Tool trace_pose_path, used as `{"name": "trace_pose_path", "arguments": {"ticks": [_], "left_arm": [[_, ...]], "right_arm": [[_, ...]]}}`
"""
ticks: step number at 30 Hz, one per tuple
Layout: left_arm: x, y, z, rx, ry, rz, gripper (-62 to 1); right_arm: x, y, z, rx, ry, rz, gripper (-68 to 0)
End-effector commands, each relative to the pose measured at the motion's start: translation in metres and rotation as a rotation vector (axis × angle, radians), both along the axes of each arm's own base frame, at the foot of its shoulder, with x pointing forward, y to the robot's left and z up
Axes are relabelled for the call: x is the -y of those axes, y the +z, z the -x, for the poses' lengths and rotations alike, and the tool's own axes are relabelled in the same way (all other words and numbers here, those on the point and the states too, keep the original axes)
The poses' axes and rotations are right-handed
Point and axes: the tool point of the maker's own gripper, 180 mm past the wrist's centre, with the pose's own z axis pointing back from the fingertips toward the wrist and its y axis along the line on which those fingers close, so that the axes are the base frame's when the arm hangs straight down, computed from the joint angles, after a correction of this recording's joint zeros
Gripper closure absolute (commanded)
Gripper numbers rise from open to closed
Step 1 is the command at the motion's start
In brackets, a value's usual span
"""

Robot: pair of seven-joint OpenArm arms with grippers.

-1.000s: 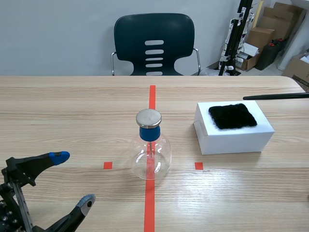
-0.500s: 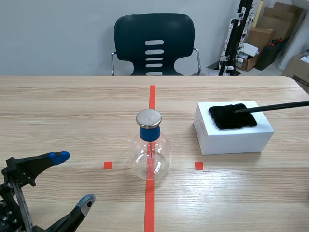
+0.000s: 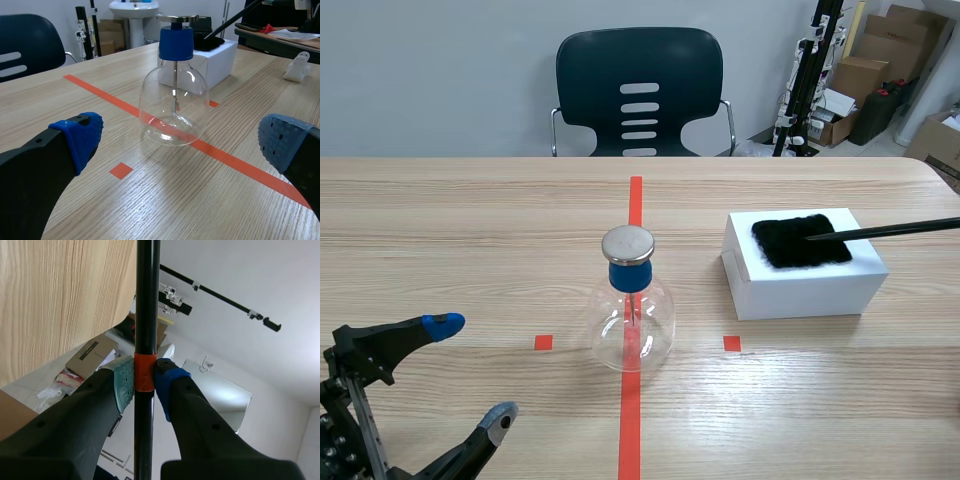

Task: Do the electroscope experiment. rub the rod on the fur

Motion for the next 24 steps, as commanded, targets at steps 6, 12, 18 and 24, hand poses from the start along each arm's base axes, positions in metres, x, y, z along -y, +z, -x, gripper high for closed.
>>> {"name": "trace_pose_path", "arguments": {"ticks": [6,12,18,24], "left_arm": [[0.000,0.009,-0.004,0.029,0.001,0.023,-62.3],[0.000,0.009,-0.004,0.029,0.001,0.022,-62.3],[0.000,0.009,-0.004,0.029,0.001,0.022,-62.3],[0.000,0.009,-0.004,0.029,0.001,0.022,-62.3]], "right_arm": [[-0.024,0.002,-0.015,0.057,0.043,0.019,-0.2],[-0.022,0.007,-0.022,0.082,0.019,0.017,-0.2],[0.004,0.010,-0.018,0.066,-0.029,0.038,-0.2],[0.020,0.008,-0.015,0.056,-0.070,0.038,-0.2]]}}
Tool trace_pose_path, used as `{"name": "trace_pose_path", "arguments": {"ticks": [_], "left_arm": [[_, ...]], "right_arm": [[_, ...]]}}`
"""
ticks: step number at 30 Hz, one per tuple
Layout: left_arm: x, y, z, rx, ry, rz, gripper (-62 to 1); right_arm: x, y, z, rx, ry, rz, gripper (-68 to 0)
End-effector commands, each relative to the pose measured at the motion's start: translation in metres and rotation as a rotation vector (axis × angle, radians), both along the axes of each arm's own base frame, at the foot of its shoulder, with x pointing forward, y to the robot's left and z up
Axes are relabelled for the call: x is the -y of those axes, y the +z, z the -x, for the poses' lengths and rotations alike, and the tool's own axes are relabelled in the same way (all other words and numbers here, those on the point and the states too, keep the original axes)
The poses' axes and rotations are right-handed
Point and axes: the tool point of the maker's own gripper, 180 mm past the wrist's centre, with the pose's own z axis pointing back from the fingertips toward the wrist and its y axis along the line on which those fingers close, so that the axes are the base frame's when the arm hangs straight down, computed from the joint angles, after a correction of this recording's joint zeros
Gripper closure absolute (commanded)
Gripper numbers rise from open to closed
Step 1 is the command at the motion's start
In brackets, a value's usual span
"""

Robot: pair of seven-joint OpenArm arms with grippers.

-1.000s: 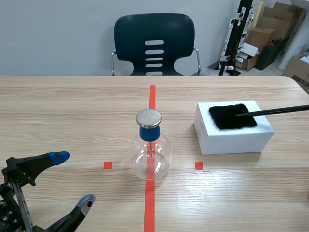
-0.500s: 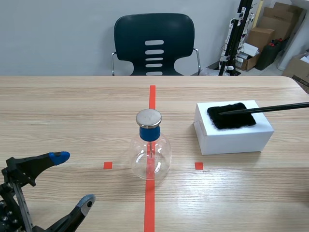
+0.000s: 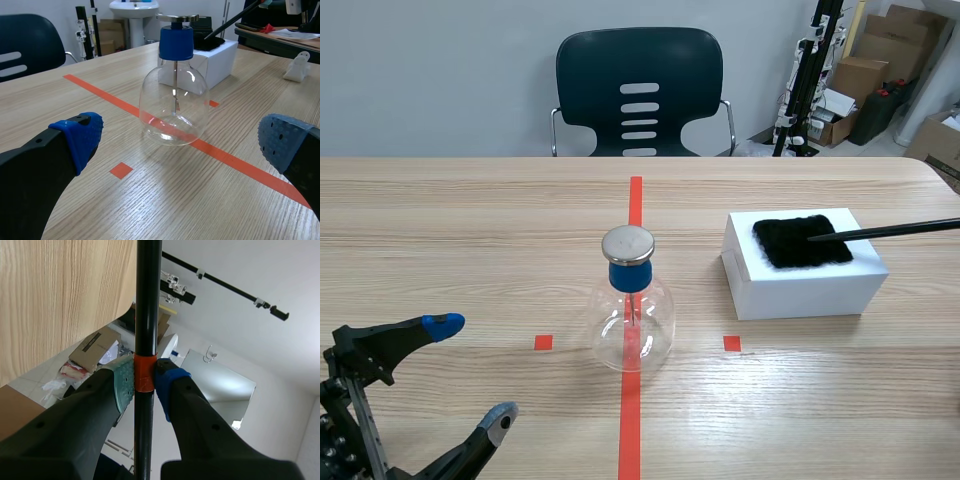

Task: Do the electroscope experiment. rub the rod on the fur

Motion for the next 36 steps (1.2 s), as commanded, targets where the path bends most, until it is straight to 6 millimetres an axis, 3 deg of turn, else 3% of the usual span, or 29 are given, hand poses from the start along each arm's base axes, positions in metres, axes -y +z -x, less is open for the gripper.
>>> {"name": "trace_pose_path", "arguments": {"ticks": [1,12,15,27,30,36], "left_arm": [[0.000,0.009,-0.004,0.029,0.001,0.022,-62.3],[0.000,0.009,-0.004,0.029,0.001,0.022,-62.3],[0.000,0.009,-0.004,0.029,0.001,0.022,-62.3],[0.000,0.009,-0.004,0.029,0.001,0.022,-62.3],[0.000,0.009,-0.004,0.029,0.001,0.022,-62.3],[0.000,0.009,-0.004,0.029,0.001,0.022,-62.3]], "right_arm": [[0.007,0.015,-0.006,0.035,-0.003,0.032,-0.2],[-0.033,0.016,-0.013,0.089,0.057,-0.012,-0.2],[-0.031,0.018,-0.014,0.090,0.057,-0.008,-0.2],[0.017,0.025,-0.007,0.061,-0.021,0.024,-0.2],[0.013,0.024,-0.007,0.063,-0.007,0.018,-0.2],[-0.013,0.022,-0.008,0.099,0.074,0.019,-0.2]]}}
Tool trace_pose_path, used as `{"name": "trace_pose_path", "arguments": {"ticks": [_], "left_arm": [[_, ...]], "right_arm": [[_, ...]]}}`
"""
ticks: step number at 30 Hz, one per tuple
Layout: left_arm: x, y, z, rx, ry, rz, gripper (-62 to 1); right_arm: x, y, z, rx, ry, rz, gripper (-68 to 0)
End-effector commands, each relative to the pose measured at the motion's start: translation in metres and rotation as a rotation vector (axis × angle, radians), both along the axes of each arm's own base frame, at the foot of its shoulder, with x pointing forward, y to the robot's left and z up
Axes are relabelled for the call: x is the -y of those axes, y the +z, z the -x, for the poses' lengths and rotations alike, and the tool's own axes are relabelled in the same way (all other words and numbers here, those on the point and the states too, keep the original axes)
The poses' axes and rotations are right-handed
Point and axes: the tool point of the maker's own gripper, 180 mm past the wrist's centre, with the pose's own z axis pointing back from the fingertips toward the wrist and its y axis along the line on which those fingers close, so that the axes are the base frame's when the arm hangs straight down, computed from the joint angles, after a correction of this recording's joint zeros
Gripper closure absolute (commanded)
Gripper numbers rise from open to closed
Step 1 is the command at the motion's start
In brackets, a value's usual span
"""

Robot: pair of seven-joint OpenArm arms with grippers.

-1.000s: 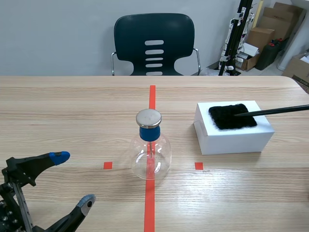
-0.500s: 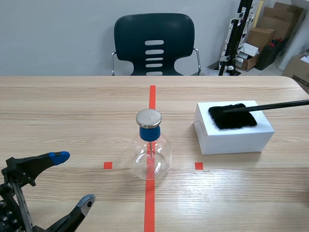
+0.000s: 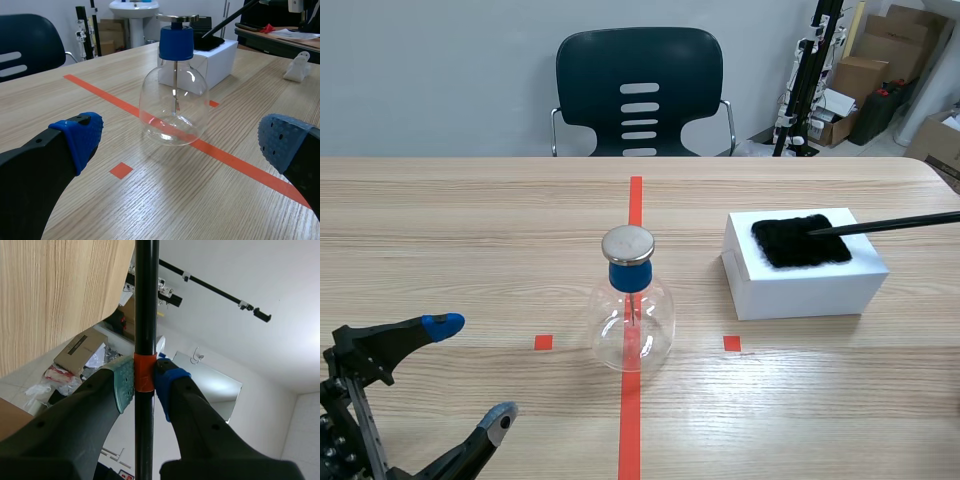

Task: Do the electroscope experiment. rub the rod on the fur

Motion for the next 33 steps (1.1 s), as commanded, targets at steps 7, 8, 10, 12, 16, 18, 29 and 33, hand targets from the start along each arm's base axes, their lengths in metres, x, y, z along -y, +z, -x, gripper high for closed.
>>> {"name": "trace_pose_path", "arguments": {"ticks": [7,8,10,12,16,18,29,33], "left_arm": [[0.000,0.009,-0.004,0.029,0.001,0.022,-62.3],[0.000,0.009,-0.004,0.029,0.001,0.022,-62.3],[0.000,0.009,-0.004,0.029,0.001,0.022,-62.3],[0.000,0.009,-0.004,0.029,0.001,0.022,-62.3],[0.000,0.009,-0.004,0.029,0.001,0.022,-62.3],[0.000,0.009,-0.004,0.029,0.001,0.022,-62.3],[0.000,0.009,-0.004,0.029,0.001,0.022,-62.3],[0.000,0.009,-0.004,0.029,0.001,0.022,-62.3]], "right_arm": [[-0.027,0.019,-0.013,0.077,0.053,-0.004,-0.2],[-0.027,0.019,-0.013,0.077,0.052,-0.004,-0.2],[-0.023,0.020,-0.013,0.084,0.033,0.003,-0.2],[-0.016,0.020,-0.010,0.078,0.017,0.014,-0.2],[-0.003,0.019,0.000,0.052,0.006,0.024,-0.2],[0.001,0.019,0.004,0.044,0.001,0.033,-0.2],[-0.008,0.014,0.001,0.051,0.005,0.032,-0.2],[-0.022,0.006,-0.002,0.049,0.020,0.020,-0.2]]}}
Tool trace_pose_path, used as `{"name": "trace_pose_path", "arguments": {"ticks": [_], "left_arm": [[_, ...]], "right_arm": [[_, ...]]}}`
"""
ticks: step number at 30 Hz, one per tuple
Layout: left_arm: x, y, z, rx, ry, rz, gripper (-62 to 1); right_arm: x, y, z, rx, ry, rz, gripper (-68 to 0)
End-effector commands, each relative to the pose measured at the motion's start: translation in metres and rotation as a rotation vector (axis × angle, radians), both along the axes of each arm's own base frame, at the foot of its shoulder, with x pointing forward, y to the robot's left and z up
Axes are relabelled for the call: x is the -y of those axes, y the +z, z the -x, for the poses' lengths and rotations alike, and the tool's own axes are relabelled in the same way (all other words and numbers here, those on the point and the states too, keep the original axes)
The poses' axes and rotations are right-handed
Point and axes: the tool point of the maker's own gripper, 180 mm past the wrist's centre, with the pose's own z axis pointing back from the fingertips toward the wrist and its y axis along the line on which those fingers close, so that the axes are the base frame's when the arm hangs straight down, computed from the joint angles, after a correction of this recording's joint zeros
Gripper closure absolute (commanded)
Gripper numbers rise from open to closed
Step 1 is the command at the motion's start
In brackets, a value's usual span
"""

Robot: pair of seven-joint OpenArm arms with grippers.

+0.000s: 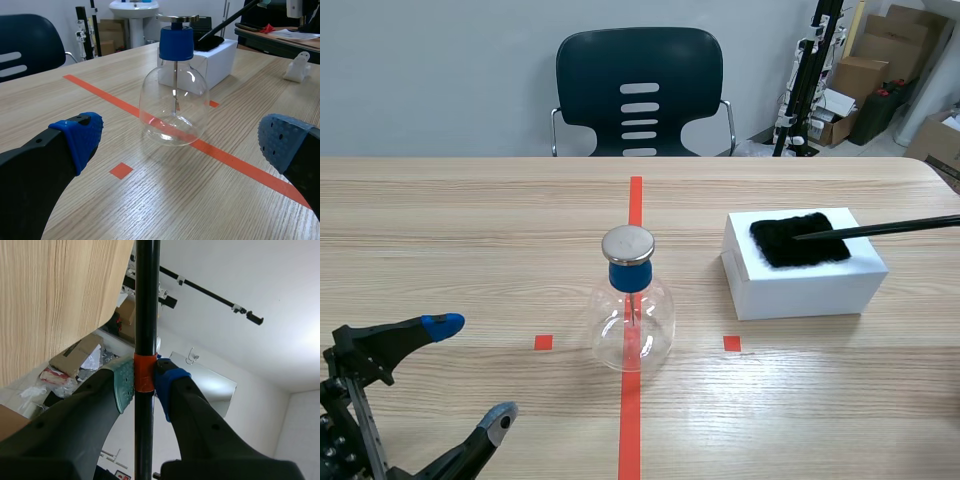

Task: Do the electroscope experiment. rub the rod on the fur

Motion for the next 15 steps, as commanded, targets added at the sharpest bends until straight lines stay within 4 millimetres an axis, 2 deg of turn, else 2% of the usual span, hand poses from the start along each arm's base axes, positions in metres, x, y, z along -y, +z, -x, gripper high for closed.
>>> {"name": "trace_pose_path", "arguments": {"ticks": [1,6,15], "left_arm": [[0.000,0.009,-0.004,0.029,0.001,0.022,-62.3],[0.000,0.009,-0.004,0.029,0.001,0.022,-62.3],[0.000,0.009,-0.004,0.029,0.001,0.022,-62.3]], "right_arm": [[-0.005,0.009,-0.008,0.028,0.022,0.015,-0.2],[-0.009,0.008,-0.009,0.031,0.023,0.008,-0.2],[0.021,0.016,0.001,0.014,-0.021,0.044,-0.2]]}}
